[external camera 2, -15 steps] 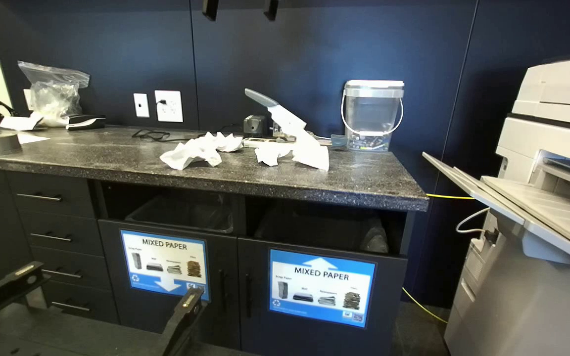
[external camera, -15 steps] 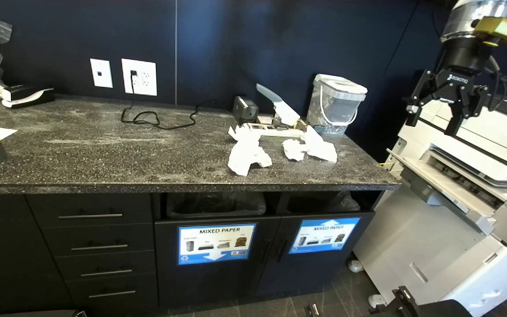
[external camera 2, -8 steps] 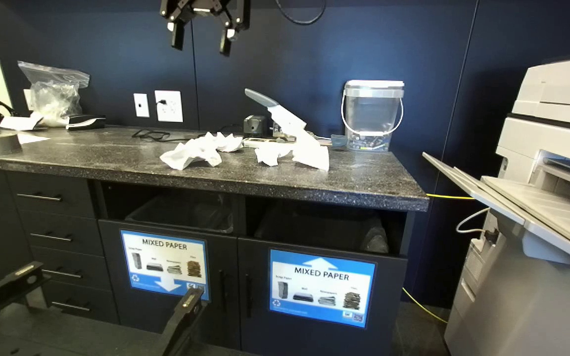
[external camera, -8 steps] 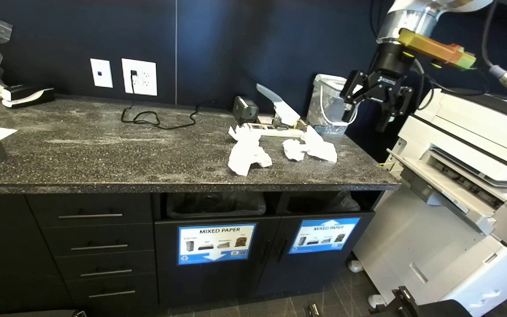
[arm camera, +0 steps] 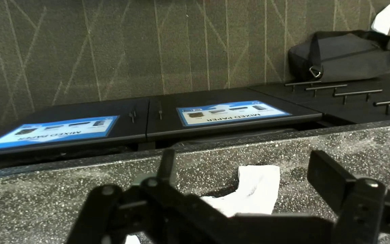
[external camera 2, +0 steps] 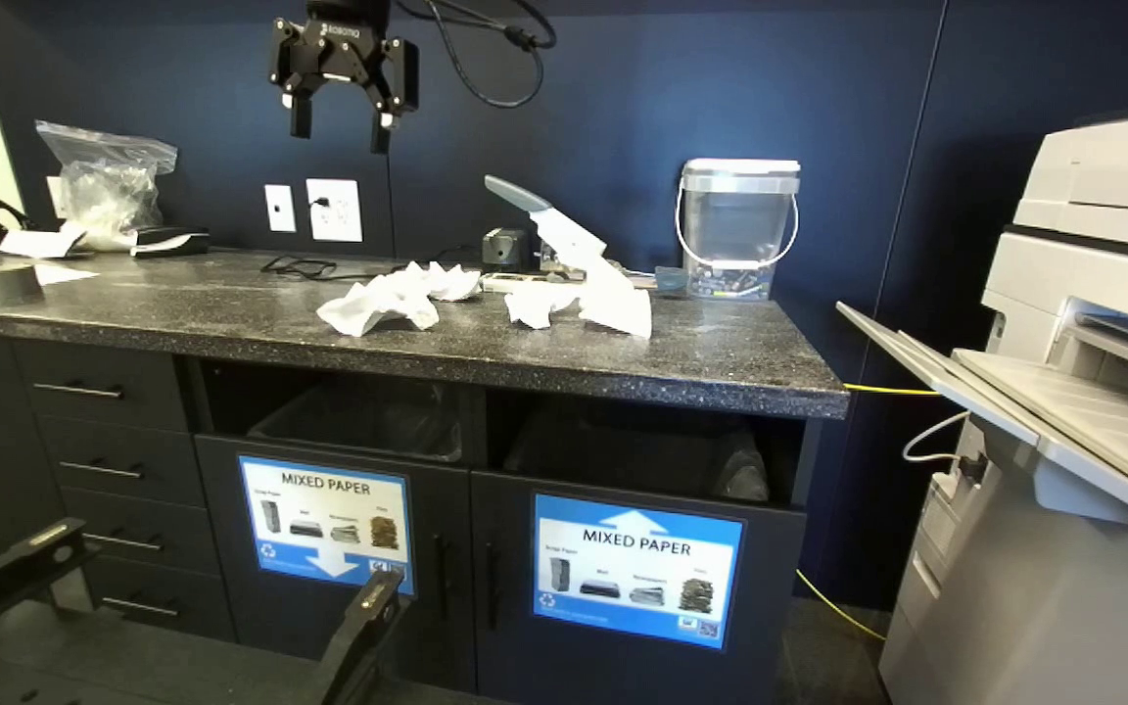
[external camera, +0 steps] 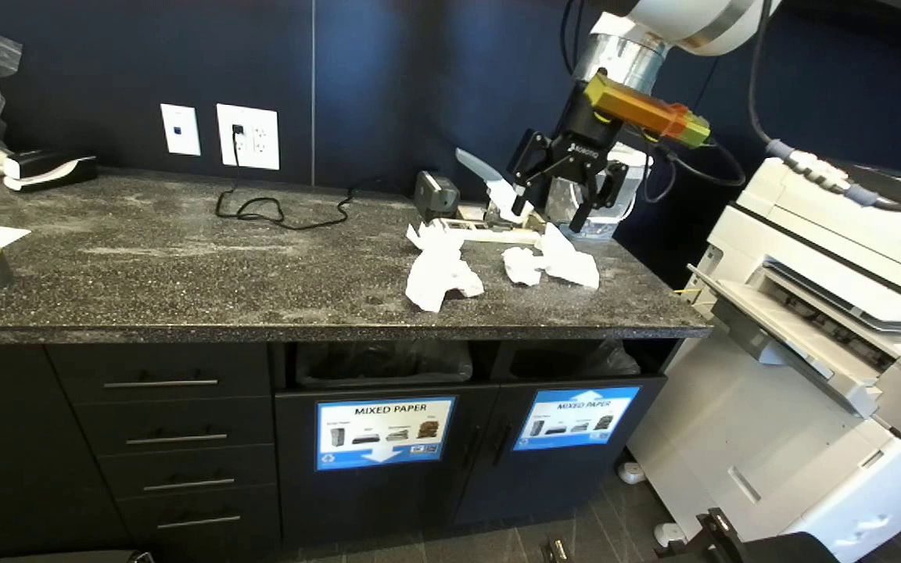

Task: Pick up the papers from the counter and throw them in the bin

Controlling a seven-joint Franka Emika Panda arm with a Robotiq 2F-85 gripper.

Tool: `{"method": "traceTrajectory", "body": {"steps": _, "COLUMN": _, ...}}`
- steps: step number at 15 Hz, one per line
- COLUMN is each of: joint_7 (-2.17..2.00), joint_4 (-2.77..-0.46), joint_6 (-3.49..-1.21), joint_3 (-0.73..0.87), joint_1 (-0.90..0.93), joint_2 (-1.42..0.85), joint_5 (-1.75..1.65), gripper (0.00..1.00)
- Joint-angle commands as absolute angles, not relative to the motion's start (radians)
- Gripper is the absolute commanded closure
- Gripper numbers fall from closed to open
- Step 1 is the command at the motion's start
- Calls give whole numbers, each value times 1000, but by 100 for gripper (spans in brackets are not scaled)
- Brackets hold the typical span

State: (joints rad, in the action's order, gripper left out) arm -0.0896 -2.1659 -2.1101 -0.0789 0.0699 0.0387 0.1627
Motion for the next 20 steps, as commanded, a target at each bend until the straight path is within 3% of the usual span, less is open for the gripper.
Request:
{"method": "traceTrajectory", "body": {"steps": 1, "joint_7": -205, "joint_4": -2095, "joint_6": -2193, "joint_3": -109, "joint_1": 99, "joint_2": -61, "joint_5": 121, "gripper": 0}}
{"method": "traceTrajectory", "body": {"steps": 10, "joint_7": -427, "joint_4": -1851, "joint_6": -2269, "joint_3": -88, "joint_1": 158, "joint_2": -373, "joint_5": 39, "gripper": 0}}
{"method": "traceTrajectory", "body": {"steps": 20, "joint_7": -407, "joint_4": -1528, "joint_6": -2292, "joint_3": -47, "joint_1": 171, "joint_2": -700, "joint_5": 62, "gripper": 0}}
